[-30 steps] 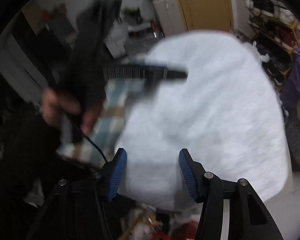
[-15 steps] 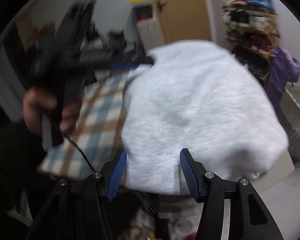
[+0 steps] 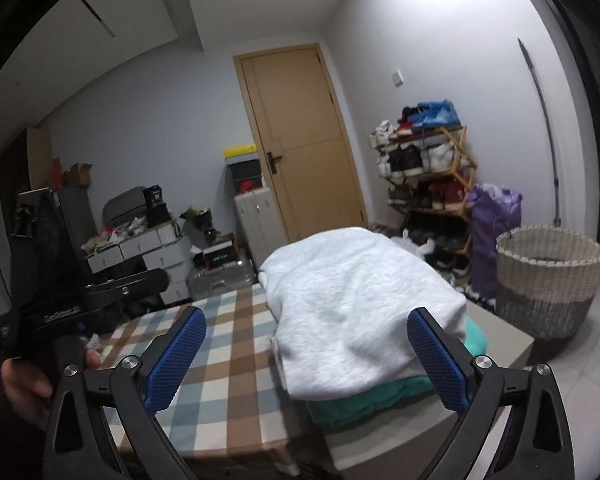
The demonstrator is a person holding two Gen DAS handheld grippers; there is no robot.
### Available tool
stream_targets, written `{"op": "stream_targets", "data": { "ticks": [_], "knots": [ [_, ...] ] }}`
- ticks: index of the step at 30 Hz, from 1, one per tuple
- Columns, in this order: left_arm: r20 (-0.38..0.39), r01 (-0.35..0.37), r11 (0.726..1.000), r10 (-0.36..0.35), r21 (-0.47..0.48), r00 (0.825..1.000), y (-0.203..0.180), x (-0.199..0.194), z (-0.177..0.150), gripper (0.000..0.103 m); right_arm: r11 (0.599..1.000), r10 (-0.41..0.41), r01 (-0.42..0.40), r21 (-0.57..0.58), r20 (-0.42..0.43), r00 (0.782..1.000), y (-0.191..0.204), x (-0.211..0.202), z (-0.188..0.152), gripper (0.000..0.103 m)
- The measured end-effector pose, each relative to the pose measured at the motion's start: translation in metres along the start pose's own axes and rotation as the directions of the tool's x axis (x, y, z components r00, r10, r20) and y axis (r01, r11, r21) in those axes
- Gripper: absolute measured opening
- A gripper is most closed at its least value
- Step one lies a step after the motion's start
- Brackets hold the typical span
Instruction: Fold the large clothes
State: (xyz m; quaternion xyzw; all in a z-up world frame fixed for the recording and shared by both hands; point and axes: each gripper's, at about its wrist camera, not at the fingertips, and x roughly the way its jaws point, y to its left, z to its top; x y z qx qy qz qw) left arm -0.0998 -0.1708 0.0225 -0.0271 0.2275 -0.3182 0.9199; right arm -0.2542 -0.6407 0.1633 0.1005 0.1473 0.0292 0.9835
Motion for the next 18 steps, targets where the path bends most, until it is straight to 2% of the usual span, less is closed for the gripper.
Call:
{"op": "stream_targets", "data": {
  "ticks": [4,8,11,15,18],
  "knots": [
    [0.028,-0.034,0.999,0.034,-0.001,0.999,-0.001,-0.014,-0.011,0.102,0.999,-0.030,0.033,-0.033,0.077,0.997,0.020,-0.024,-0.007,0.103],
    [0.069,-0.104,0.994,0.103,0.010,0.992,-0.002,-0.029,-0.017,0.102,0.990,-0.094,0.112,-0.089,0.186,0.978,0.041,-0.054,-0.008,0.103],
    [0.070,-0.135,0.991,0.134,0.007,0.989,-0.001,-0.033,-0.022,0.102,0.985,-0.124,0.145,-0.094,0.196,0.973,0.050,-0.065,-0.008,0.103],
    [0.071,-0.160,0.987,0.159,0.005,0.985,0.000,-0.034,-0.027,0.102,0.991,-0.114,0.123,-0.044,0.169,0.979,0.050,-0.073,-0.007,0.103],
    [0.086,-0.170,0.985,0.168,0.016,0.982,-0.006,-0.036,-0.031,0.102,0.981,-0.172,0.185,-0.051,0.186,0.967,0.053,-0.077,-0.009,0.103]
  ]
}}
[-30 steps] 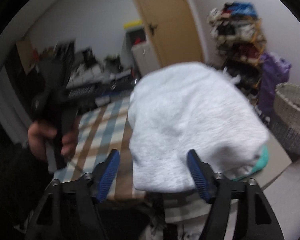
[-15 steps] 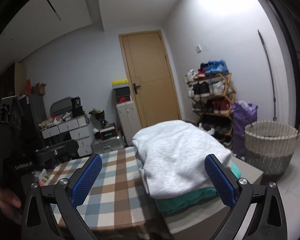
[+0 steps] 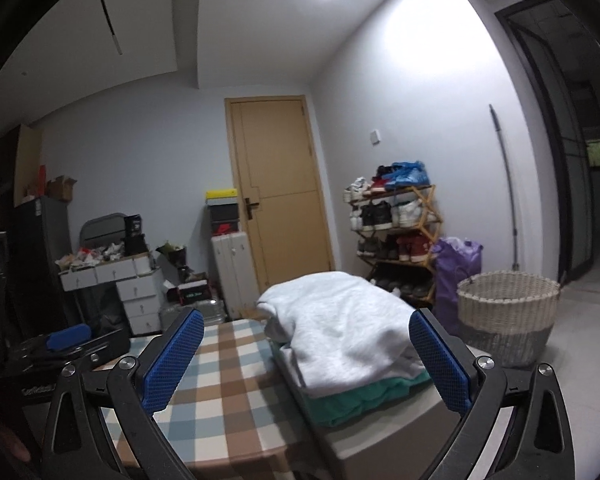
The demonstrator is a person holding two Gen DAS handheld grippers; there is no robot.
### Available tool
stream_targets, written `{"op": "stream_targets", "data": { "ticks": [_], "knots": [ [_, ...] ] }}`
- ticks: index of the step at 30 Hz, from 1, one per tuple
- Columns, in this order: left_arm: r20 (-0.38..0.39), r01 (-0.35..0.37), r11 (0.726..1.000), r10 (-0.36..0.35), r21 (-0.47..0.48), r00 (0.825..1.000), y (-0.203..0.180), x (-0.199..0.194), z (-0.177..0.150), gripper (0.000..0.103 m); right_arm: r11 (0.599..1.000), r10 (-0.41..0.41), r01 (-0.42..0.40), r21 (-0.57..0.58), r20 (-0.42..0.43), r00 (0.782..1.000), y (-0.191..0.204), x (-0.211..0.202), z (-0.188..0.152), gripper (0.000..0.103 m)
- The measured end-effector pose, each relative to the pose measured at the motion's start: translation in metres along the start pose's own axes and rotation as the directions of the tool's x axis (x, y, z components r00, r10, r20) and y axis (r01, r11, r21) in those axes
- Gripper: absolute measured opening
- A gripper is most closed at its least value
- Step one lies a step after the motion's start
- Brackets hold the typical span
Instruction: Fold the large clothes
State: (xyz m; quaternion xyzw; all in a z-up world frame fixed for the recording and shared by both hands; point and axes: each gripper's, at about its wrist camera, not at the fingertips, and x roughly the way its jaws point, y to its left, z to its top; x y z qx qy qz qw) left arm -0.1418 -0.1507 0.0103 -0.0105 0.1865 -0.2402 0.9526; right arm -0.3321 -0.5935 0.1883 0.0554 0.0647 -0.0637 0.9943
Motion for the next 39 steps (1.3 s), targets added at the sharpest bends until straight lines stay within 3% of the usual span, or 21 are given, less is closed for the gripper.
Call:
{"op": "stream_targets", "data": {
  "ticks": [3,9,13,18,23,39],
  "knots": [
    [-0.018,0.016,1.000,-0.016,0.008,1.000,-0.007,0.004,-0.002,0.102,0.999,-0.031,0.032,-0.023,0.036,0.999,0.003,-0.005,-0.003,0.103],
    [0.005,-0.025,0.998,0.025,0.049,1.000,-0.018,0.009,-0.006,0.102,0.999,-0.048,0.048,-0.011,0.037,0.998,0.000,-0.004,-0.010,0.103],
    [-0.005,-0.027,0.998,0.027,0.051,1.000,-0.021,0.011,-0.011,0.102,0.992,-0.119,0.121,-0.023,0.085,0.989,0.000,-0.009,-0.018,0.103],
    [-0.014,-0.033,0.998,0.034,0.053,0.999,-0.023,0.010,-0.015,0.102,0.993,-0.105,0.110,-0.042,0.098,0.990,0.000,-0.015,-0.017,0.103],
    [-0.019,-0.027,0.998,0.028,0.050,0.999,-0.023,0.005,-0.014,0.102,0.997,-0.071,0.070,0.022,0.082,0.994,-0.009,-0.017,-0.013,0.103],
    [-0.019,-0.011,0.999,0.012,0.032,1.000,-0.021,0.001,-0.011,0.102,0.998,-0.059,0.057,0.034,0.068,0.996,-0.008,-0.017,-0.014,0.103]
  ]
}}
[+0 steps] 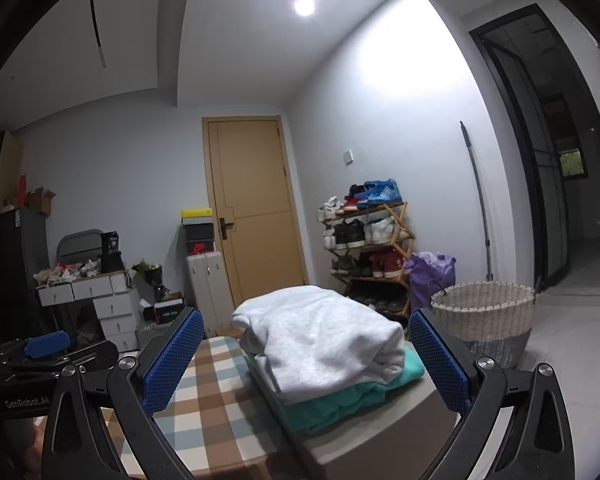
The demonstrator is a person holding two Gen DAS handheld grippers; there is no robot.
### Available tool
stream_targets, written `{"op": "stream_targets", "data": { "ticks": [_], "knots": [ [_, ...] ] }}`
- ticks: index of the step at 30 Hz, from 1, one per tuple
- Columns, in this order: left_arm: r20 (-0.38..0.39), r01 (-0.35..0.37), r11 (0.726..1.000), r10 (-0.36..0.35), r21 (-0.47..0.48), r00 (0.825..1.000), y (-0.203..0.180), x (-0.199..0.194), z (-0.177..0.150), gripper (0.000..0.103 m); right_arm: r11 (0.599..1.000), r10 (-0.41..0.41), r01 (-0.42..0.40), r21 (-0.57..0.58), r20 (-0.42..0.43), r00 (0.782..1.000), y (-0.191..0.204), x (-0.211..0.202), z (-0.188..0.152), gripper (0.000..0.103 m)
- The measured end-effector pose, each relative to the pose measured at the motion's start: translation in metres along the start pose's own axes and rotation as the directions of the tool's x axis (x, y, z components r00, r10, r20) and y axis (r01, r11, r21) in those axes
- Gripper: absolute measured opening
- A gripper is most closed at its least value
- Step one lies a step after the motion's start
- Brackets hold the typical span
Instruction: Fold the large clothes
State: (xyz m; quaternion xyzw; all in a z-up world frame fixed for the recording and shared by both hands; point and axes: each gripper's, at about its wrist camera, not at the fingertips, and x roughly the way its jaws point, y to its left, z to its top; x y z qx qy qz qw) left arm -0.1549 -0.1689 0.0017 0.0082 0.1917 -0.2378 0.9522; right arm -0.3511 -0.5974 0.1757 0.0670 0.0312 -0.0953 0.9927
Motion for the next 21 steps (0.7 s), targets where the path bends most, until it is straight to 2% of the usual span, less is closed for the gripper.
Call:
{"op": "stream_targets", "data": {
  "ticks": [11,14,21],
  "knots": [
    [-0.015,0.024,1.000,-0.024,0.010,1.000,-0.0043,0.0024,-0.0011,0.102,1.000,0.002,-0.002,0.001,0.008,1.000,0.0008,-0.0017,-0.0001,0.103],
    [-0.027,0.052,0.999,-0.052,0.002,0.998,-0.0050,0.0020,-0.0008,0.102,1.000,0.004,-0.004,0.002,0.009,1.000,0.0007,-0.0014,0.0008,0.103],
    [-0.024,0.050,0.999,-0.050,0.006,0.998,-0.0059,0.0005,-0.0001,0.102,1.000,0.004,-0.004,0.017,0.000,1.000,-0.0008,-0.0005,-0.0001,0.103]
  ]
}}
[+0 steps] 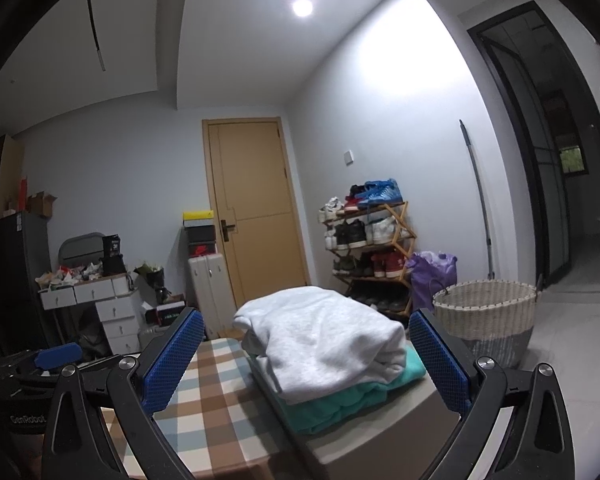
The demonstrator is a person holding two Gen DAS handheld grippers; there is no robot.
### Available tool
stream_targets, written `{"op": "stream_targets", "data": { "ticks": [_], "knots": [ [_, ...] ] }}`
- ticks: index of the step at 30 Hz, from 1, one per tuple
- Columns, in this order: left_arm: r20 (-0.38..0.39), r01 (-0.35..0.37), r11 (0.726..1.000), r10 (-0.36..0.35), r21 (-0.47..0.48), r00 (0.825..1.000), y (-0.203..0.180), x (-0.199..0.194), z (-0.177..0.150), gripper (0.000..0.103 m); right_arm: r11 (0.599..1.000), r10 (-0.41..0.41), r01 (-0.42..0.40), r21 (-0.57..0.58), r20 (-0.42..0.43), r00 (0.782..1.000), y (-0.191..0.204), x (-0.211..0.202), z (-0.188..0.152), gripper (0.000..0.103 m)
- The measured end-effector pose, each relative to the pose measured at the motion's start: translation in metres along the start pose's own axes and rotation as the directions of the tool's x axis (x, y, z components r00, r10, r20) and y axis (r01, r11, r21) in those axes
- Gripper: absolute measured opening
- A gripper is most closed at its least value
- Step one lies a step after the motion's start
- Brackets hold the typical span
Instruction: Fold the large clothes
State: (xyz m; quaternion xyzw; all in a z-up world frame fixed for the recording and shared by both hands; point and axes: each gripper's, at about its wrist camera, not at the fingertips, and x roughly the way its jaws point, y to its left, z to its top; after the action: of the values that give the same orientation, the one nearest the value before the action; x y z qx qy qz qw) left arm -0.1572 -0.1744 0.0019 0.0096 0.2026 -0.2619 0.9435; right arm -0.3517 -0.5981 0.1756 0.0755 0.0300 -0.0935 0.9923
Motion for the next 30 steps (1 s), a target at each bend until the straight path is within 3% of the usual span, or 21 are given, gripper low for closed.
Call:
{"op": "stream_targets", "data": {
  "ticks": [30],
  "knots": [
    [-0.003,0.000,1.000,0.000,0.024,1.000,0.0018,-0.0002,-0.0011,0.102,1.000,0.000,0.000,-0.012,-0.015,1.000,0.0033,-0.0004,-0.0016,0.103]
  ]
}}
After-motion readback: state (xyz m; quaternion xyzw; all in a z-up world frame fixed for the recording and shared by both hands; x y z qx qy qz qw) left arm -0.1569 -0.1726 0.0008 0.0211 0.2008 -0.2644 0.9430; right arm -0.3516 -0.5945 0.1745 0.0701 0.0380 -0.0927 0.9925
